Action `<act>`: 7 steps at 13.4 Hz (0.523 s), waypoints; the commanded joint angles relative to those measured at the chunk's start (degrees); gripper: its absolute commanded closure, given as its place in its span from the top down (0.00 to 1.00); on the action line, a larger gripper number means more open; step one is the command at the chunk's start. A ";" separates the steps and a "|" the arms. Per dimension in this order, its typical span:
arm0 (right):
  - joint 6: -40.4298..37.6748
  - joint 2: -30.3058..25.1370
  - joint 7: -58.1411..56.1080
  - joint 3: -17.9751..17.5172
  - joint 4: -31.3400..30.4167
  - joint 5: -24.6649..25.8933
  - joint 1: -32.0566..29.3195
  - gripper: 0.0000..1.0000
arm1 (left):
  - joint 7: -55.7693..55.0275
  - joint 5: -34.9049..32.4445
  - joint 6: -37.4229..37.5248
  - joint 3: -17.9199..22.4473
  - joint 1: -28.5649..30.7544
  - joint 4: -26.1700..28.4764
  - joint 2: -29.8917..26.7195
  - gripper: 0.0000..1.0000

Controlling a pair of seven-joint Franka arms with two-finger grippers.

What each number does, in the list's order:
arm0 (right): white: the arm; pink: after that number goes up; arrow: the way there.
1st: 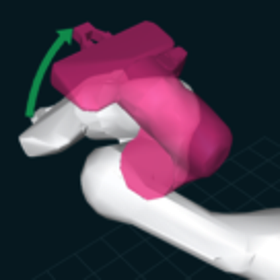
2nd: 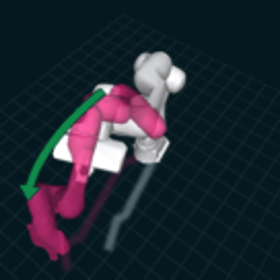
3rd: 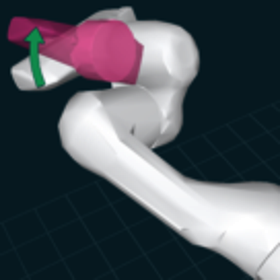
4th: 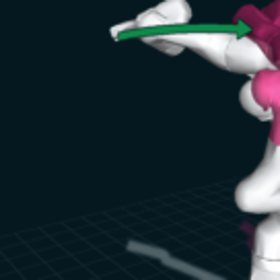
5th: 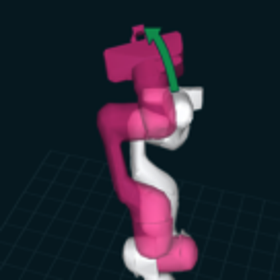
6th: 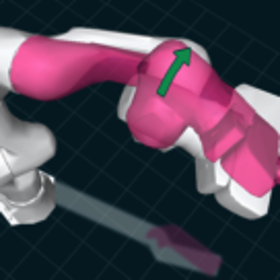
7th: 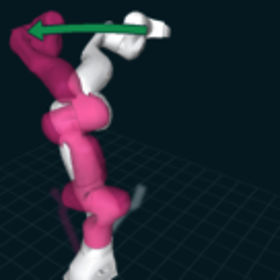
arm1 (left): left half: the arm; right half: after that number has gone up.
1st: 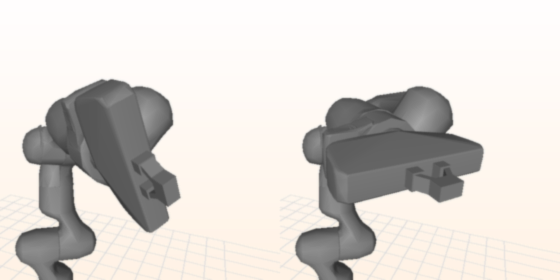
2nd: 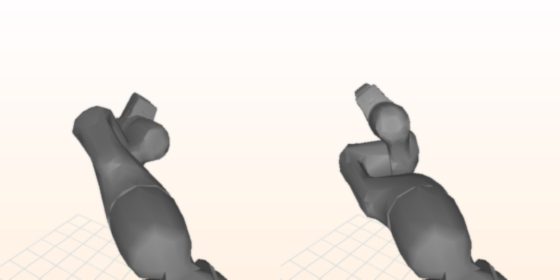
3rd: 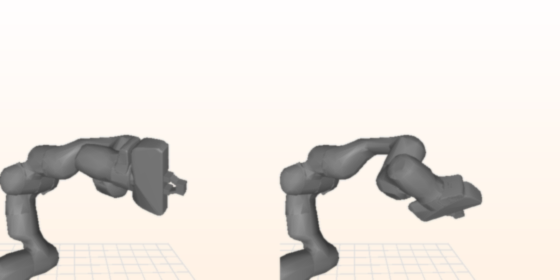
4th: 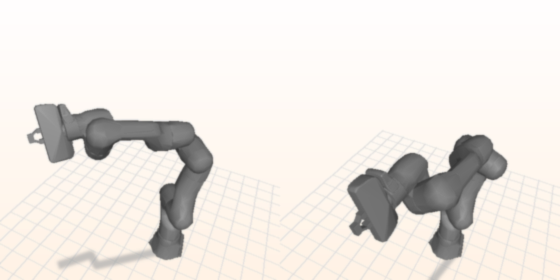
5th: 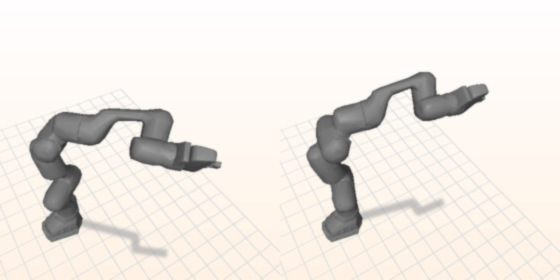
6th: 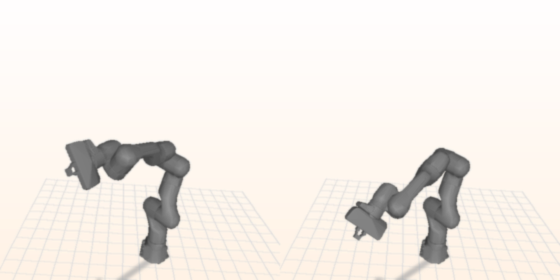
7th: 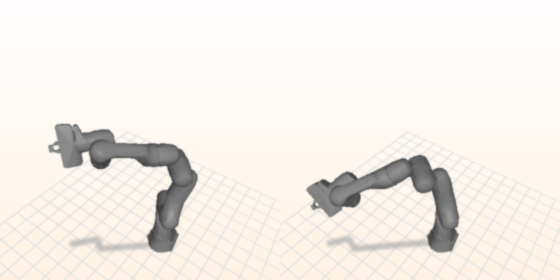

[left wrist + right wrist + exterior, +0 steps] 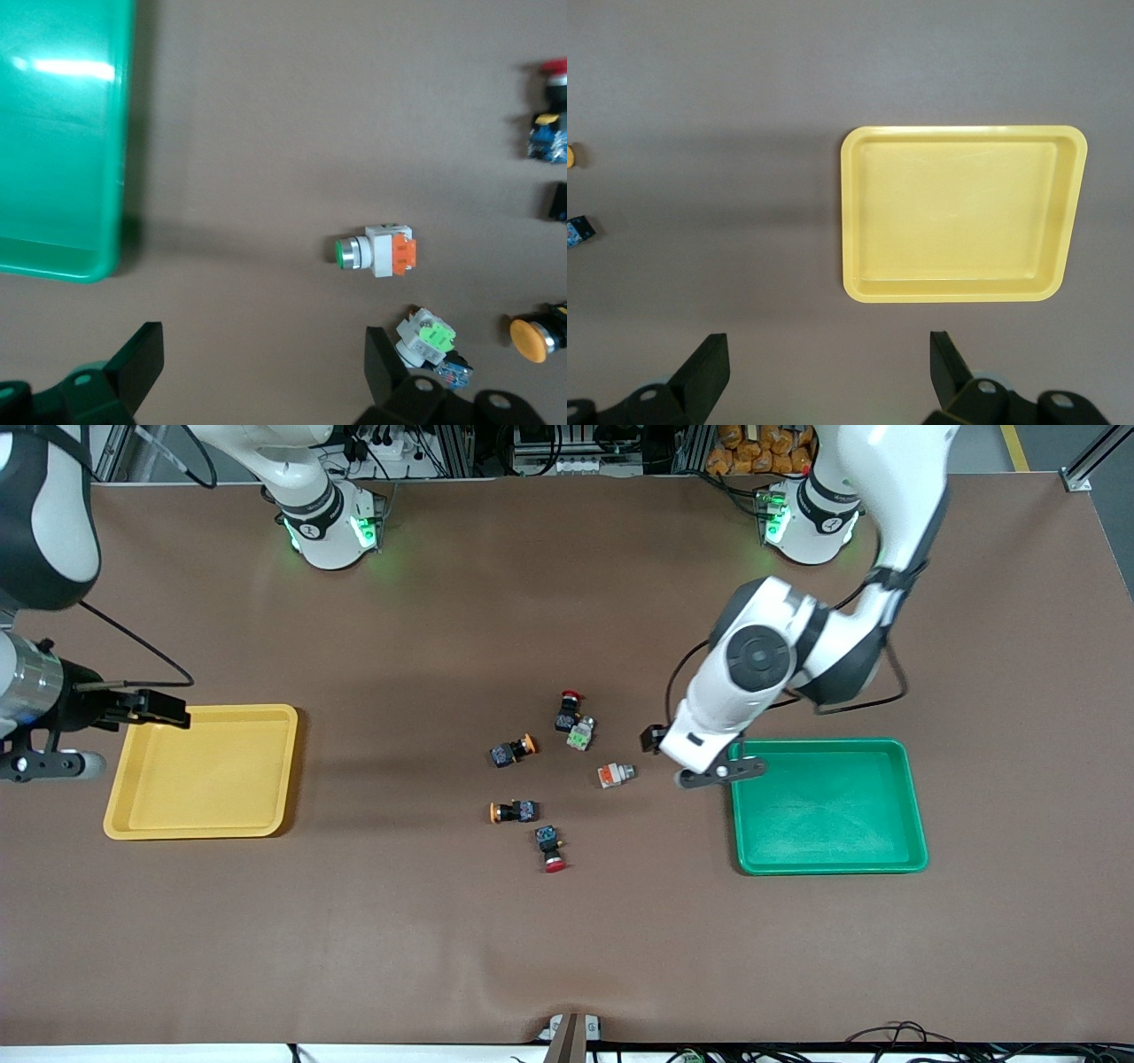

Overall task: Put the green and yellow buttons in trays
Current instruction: 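Reach the left gripper down to the green-capped button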

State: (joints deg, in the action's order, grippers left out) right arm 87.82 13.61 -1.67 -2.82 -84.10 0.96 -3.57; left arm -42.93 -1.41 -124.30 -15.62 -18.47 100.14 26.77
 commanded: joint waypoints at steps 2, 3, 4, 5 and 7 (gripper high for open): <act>-0.11 0.28 3.31 -0.78 0.86 -0.52 -1.01 1.00 | -3.20 -1.05 -3.21 0.15 -3.23 -1.87 5.12 1.00; -0.20 0.19 7.08 -0.96 0.86 -0.69 -0.48 1.00 | -5.38 -1.14 -4.80 0.24 -4.28 -2.49 6.52 1.00; -0.20 0.19 10.60 -1.14 0.86 -1.39 0.39 1.00 | -6.97 -1.14 -6.03 0.76 -6.12 -3.45 8.37 1.00; -0.37 0.28 13.68 -1.14 0.86 -2.70 1.27 1.00 | -7.51 -1.14 -6.91 0.85 -6.66 -4.42 9.69 1.00; 0.07 0.28 20.36 -1.14 0.60 -8.31 2.15 1.00 | -7.78 -1.14 -9.63 0.85 -6.84 -5.30 11.89 1.00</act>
State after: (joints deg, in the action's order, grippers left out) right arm 87.90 13.94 13.12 -3.94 -83.77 -3.58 -2.27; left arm -49.53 -1.41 -132.22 -15.38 -24.80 97.58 35.86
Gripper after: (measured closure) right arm 0.000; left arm 0.000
